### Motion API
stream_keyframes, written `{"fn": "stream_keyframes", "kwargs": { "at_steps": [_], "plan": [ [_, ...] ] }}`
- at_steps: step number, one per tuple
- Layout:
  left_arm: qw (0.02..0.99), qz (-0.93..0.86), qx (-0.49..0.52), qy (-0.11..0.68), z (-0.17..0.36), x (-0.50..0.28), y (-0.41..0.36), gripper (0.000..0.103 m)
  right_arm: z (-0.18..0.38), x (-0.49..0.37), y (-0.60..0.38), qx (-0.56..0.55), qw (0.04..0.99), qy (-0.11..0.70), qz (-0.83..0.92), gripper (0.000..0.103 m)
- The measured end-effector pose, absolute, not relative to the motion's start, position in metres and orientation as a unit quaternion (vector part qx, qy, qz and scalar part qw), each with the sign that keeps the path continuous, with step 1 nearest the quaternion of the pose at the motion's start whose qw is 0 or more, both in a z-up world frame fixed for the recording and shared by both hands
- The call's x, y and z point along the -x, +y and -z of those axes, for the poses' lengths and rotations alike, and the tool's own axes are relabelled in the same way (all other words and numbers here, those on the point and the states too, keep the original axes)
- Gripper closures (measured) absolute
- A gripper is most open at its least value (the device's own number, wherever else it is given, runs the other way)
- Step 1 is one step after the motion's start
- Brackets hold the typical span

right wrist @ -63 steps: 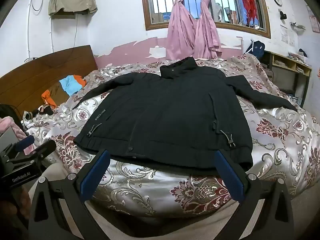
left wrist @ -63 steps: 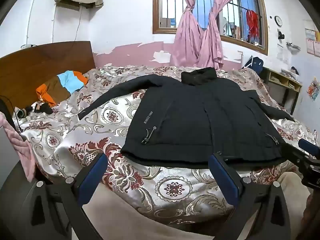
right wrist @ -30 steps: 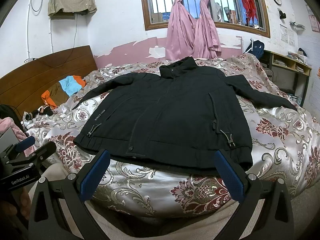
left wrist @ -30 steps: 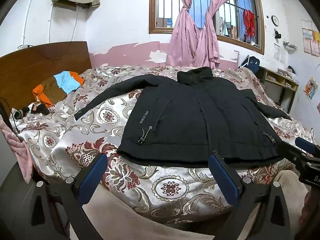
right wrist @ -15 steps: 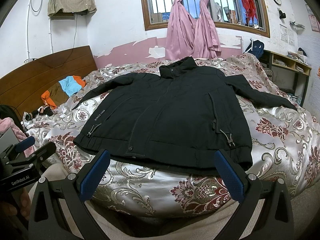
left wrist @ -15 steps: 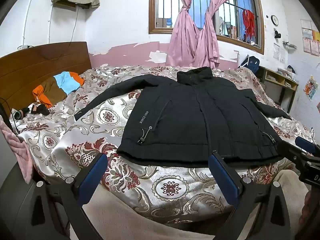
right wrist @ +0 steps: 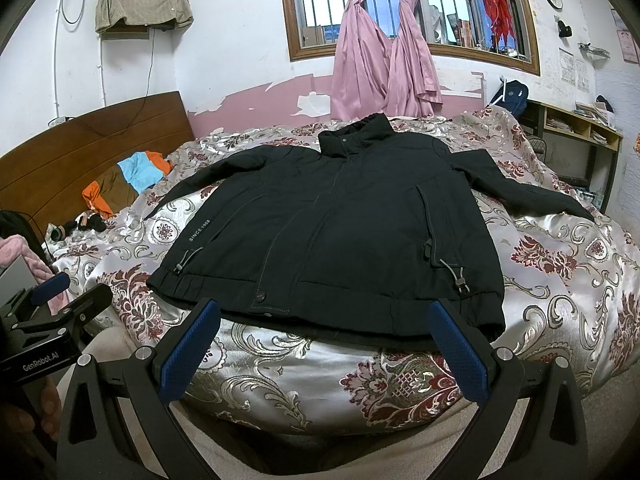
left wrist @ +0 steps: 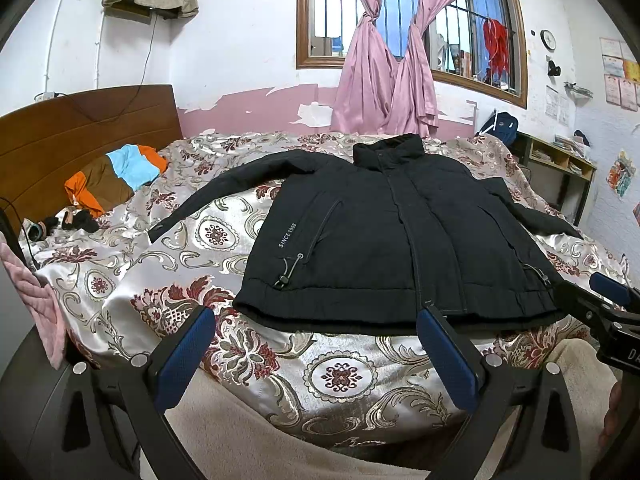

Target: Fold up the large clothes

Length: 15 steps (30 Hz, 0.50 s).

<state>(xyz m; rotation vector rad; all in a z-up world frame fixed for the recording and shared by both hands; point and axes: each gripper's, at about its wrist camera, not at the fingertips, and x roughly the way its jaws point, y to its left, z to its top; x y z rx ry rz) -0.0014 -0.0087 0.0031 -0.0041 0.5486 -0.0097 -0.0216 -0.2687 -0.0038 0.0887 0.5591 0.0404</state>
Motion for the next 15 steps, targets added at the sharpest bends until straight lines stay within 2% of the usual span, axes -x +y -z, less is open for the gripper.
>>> {"fn": "stream_keyframes", "kwargs": {
  "at_steps": [15],
  "plan": [
    [0.963, 0.005, 0.001, 0.271, -0.0031, 0.0016, -0.009, 0.001, 0.004, 0.0217, -0.2682, -0.044, 0.96, 0.276, -0.02, 0.001]
  ]
}}
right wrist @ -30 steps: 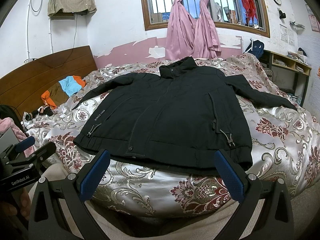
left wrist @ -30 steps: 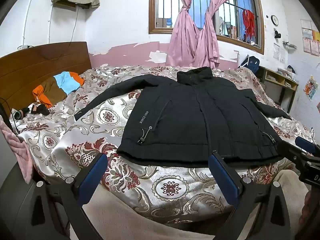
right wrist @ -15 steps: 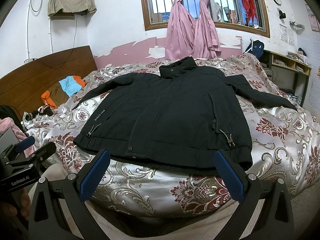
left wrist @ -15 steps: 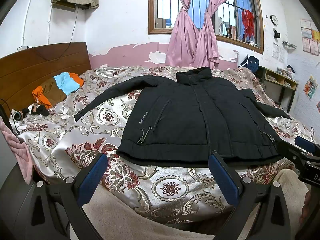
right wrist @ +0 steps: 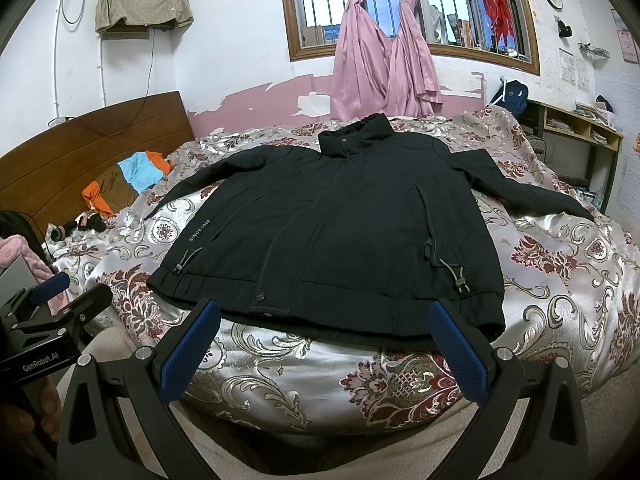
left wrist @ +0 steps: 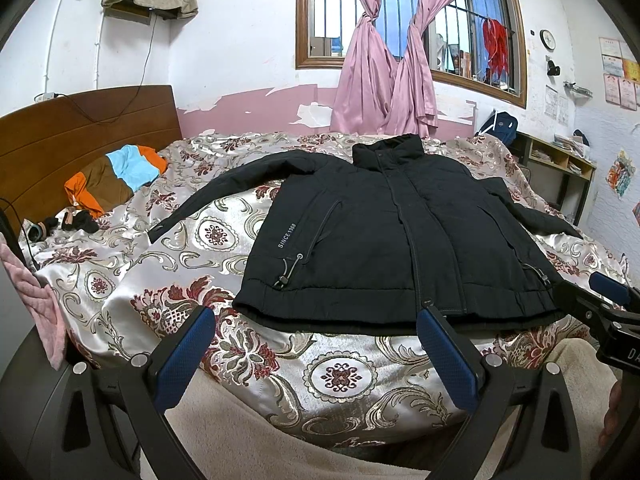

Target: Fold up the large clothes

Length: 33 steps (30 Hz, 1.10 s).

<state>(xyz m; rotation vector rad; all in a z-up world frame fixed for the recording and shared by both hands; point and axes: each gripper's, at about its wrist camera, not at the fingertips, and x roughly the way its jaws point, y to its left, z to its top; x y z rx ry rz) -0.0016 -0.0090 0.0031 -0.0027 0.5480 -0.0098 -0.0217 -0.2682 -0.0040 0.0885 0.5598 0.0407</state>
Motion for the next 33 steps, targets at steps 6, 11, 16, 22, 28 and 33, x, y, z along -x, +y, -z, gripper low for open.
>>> {"fn": "stream_keyframes", "kwargs": {
  "at_steps": [6, 11, 16, 22, 28, 33],
  "plan": [
    [0.963, 0.006, 0.0, 0.271, -0.003, 0.001, -0.009, 0.001, 0.004, 0.022, -0.267, -0.044, 0.96, 0.276, -0.02, 0.001],
    [0.963, 0.005, 0.001, 0.271, -0.003, 0.001, -0.01, 0.001, 0.004, 0.022, -0.267, -0.044, 0.96, 0.276, -0.02, 0.001],
    [0.962, 0.007, 0.001, 0.273, -0.002, 0.002, -0.013, 0.001, 0.004, 0.022, -0.266, -0.044, 0.96, 0.276, -0.02, 0.001],
    [0.96, 0.002, 0.004, 0.282, 0.002, -0.001, -0.006, 0.001, 0.005, 0.022, -0.265, -0.041, 0.959, 0.28, -0.021, 0.001],
    [0.954, -0.006, 0.011, 0.3, -0.001, -0.013, 0.001, 0.001, 0.0, 0.016, -0.263, -0.026, 0.958, 0.286, 0.006, 0.001],
    [0.951, 0.007, 0.024, 0.308, -0.01, -0.029, 0.0, 0.001, -0.021, 0.015, -0.286, -0.032, 0.962, 0.268, 0.048, 0.001]
  ]
}}
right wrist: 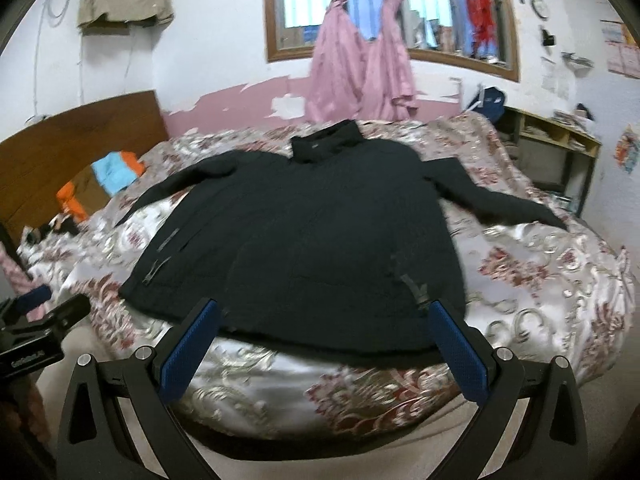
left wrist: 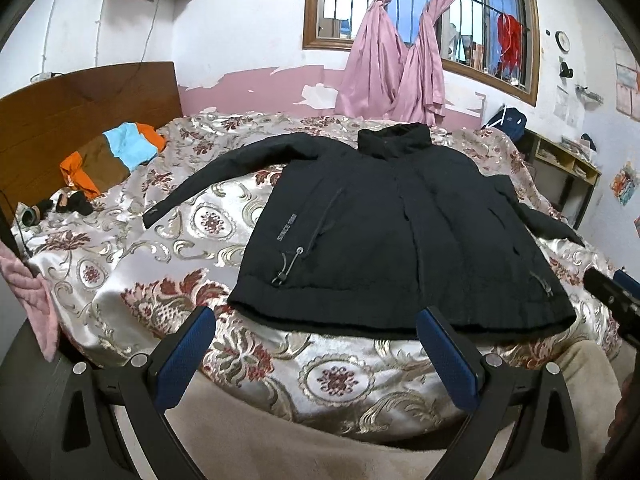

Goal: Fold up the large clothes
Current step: 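Grasp the sleeve cuff nearest the right tool with the right gripper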

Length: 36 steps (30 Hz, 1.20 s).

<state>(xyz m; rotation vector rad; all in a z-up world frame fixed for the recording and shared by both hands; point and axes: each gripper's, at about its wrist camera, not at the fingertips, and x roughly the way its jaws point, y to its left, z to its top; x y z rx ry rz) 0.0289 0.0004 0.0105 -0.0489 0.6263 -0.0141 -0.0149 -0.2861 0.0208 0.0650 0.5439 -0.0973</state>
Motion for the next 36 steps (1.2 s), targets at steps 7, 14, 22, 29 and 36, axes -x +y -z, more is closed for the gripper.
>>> {"fn": "stream_keyframes", "kwargs": {
  "at_steps": [7, 14, 22, 29, 36],
  "plan": [
    [0.947, 0.014, 0.014, 0.322, -0.014, -0.058, -0.008, 0.001, -0.037, -0.007, -0.332, -0.046, 0.959, 0.256, 0.112, 0.001],
    [0.936, 0.027, 0.015, 0.349, -0.015, -0.107, -0.03, 0.001, -0.029, -0.037, -0.391, -0.087, 0.945, 0.263, 0.176, 0.001],
    [0.926, 0.081, -0.008, 0.368, -0.016, -0.196, -0.095, 0.001, -0.014, -0.067, -0.484, -0.108, 0.932, 0.261, 0.227, 0.001],
    [0.917, 0.15, -0.032, 0.367, 0.0, -0.289, -0.171, 0.001, 0.007, -0.122, -0.578, -0.124, 0.929, 0.258, 0.233, 0.001],
    [0.905, 0.219, -0.036, 0.362, 0.009, -0.377, -0.257, 0.001, 0.044, -0.206, -0.695, -0.223, 0.914, 0.264, 0.214, 0.001]
  ]
}}
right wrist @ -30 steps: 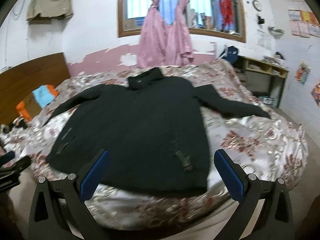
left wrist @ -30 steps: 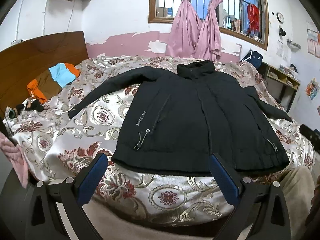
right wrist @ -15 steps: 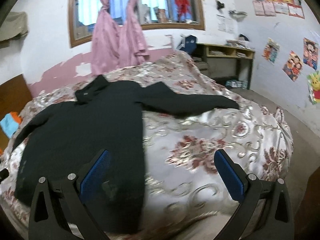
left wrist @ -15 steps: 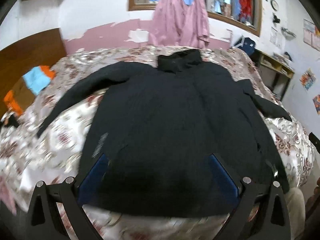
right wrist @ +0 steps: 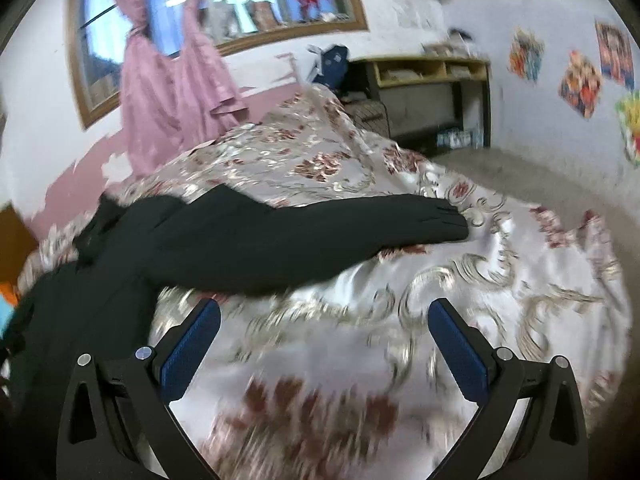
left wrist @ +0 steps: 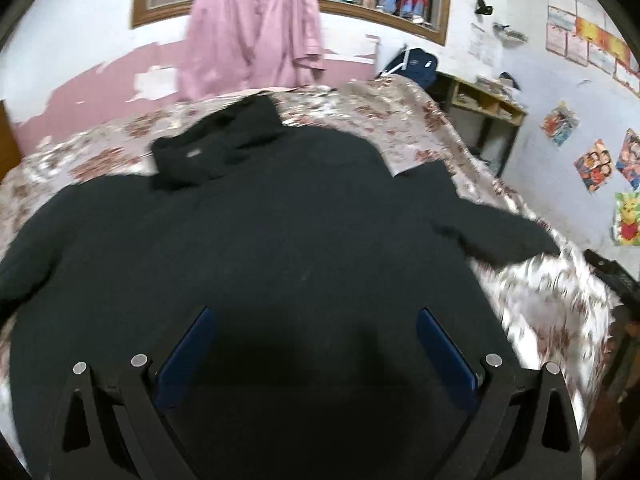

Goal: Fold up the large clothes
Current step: 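Grasp the sleeve cuff nearest the right tool with the right gripper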

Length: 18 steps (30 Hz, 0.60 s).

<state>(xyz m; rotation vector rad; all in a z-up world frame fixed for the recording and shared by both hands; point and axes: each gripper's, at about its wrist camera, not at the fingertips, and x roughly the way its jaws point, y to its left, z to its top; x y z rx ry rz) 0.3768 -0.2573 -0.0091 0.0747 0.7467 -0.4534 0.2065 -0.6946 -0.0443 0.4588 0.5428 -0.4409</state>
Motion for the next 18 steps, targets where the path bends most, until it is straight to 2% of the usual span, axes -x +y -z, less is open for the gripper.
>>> {"fn": "stream_keyframes", "kwargs": {
  "at_steps": [6, 14, 16, 18],
  "plan": [
    [0.91, 0.256, -0.023, 0.325, 0.01, -0.436, -0.325, 0.001, 0.096, -0.268, -0.774, -0.348, 0.862, 0.273, 0.246, 0.001],
    [0.885, 0.275, -0.067, 0.37, 0.046, -0.481, -0.378, 0.001, 0.128, -0.317, -0.809, -0.406, 0.829, 0.269, 0.275, 0.001],
    [0.877, 0.271, -0.075, 0.39, 0.056, -0.487, -0.383, 0.002, 0.135, -0.328, -0.811, -0.417, 0.818, 0.274, 0.286, 0.008],
    [0.871, 0.265, -0.089, 0.405, 0.068, -0.491, -0.385, 0.001, 0.14, -0.339, -0.811, -0.415, 0.806, 0.288, 0.309, 0.022]
  ]
}}
